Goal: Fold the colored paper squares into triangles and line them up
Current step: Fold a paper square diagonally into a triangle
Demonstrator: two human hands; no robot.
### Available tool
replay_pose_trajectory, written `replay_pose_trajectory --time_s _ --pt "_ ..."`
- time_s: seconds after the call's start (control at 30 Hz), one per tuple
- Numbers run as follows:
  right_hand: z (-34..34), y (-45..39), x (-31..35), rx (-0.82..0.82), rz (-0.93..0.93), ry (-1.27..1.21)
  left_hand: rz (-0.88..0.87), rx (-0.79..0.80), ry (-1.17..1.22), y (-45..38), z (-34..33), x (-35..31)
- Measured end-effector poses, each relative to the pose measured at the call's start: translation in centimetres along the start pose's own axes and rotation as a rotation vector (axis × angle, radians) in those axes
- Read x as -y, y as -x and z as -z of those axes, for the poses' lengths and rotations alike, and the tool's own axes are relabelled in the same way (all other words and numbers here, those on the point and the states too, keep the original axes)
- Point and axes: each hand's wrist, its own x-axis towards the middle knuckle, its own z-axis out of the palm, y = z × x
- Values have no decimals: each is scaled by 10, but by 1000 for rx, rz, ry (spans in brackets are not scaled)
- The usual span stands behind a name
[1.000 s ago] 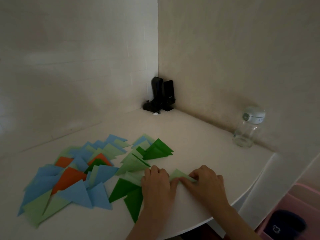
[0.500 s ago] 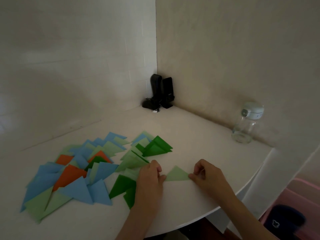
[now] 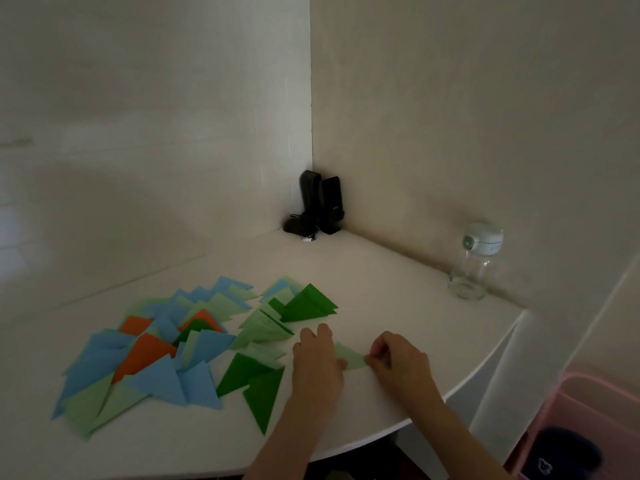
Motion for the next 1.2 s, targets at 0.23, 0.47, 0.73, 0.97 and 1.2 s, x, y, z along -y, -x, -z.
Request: replay_pose_trajectory --time_s 0.23,0.47,0.73,0.97,1.2 --pt "-2 0 -5 -16 59 -23 -13 13 306 3 11 18" --pt "-1 -6 4 -37 33 -73 -65 -36 442 -15 31 36" --pt "-17 -64 28 109 -96 -73 -51 -199 1 -54 43 57" --pt "-21 -70 35 59 -146 17 -41 -117 -319 -66 33 57" --pt "-26 -68 29 37 -119 12 -77 -161 -370 -69 33 59"
